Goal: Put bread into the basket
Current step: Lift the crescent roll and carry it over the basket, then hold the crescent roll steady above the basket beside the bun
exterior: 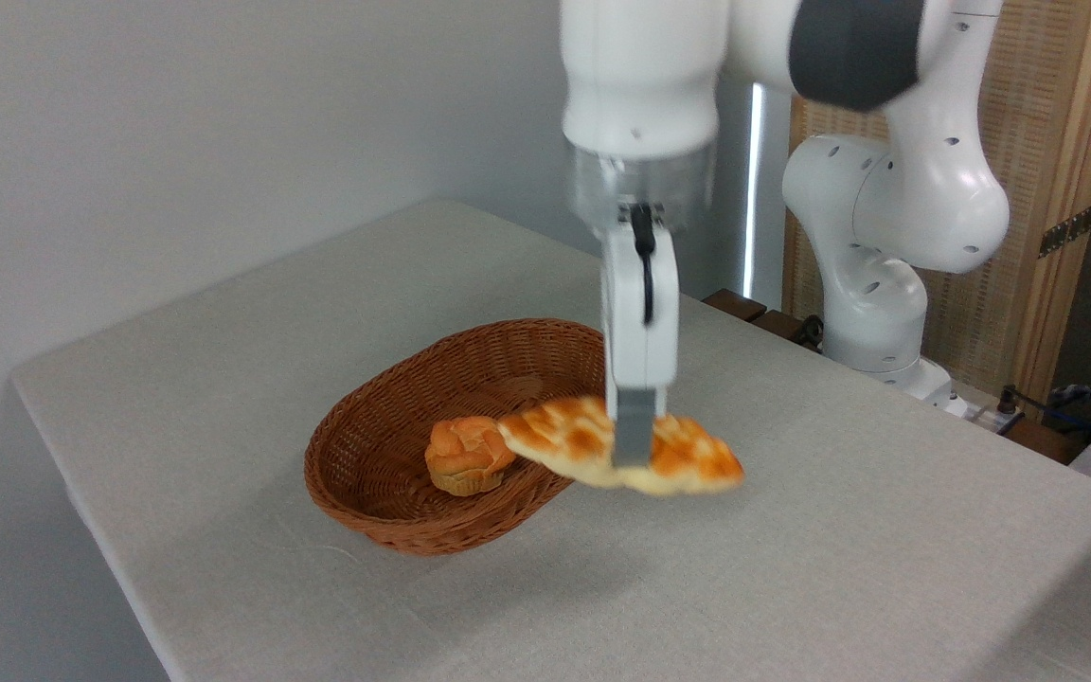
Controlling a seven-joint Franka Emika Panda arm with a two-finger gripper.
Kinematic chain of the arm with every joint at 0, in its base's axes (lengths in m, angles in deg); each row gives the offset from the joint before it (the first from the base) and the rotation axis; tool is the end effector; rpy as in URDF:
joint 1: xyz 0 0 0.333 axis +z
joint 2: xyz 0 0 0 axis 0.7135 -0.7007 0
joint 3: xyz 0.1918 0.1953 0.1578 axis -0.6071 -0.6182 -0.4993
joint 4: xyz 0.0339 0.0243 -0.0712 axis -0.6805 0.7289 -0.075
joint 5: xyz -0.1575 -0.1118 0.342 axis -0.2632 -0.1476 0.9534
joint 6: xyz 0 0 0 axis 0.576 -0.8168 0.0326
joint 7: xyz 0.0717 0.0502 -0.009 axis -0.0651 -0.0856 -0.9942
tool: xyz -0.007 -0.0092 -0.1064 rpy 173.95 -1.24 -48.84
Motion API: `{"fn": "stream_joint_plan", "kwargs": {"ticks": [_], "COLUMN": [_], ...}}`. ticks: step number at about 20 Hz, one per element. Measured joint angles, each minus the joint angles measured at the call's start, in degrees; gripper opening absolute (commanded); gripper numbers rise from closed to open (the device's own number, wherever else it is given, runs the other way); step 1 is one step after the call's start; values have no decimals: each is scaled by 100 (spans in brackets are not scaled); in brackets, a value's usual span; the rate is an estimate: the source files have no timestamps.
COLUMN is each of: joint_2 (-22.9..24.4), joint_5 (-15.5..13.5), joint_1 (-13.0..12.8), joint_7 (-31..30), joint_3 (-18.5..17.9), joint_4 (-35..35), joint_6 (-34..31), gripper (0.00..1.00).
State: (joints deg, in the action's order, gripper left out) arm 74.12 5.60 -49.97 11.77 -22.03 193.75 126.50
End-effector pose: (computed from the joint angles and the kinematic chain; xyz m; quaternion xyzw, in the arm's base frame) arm 0.4737 0.1134 0.5442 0.7474 -0.6618 0.0459 0.0350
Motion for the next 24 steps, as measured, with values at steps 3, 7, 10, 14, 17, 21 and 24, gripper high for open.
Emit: {"fn": "stream_joint_plan", "kwargs": {"ticks": [3,7,10,14,17,21,24], "joint_2": [12,8,-12,-71,-143,-247,-267], "joint_5": [-287,-538,-550,-551,-551,-551,-551], "joint_1": [-18,-32,-46,-52,-54,-55,-48], "joint_7": [-925,-2196,-2889,-3637,-3959,-4071,-4071], "joint_3": [224,620,1048,1613,1946,2146,2149], "joint_4": [-264,-382,-382,-377,-298,-167,-158], "joint_6": [-291,-356,-356,-360,-373,-373,-350], "gripper": [37,37,37,38,39,45,48]}}
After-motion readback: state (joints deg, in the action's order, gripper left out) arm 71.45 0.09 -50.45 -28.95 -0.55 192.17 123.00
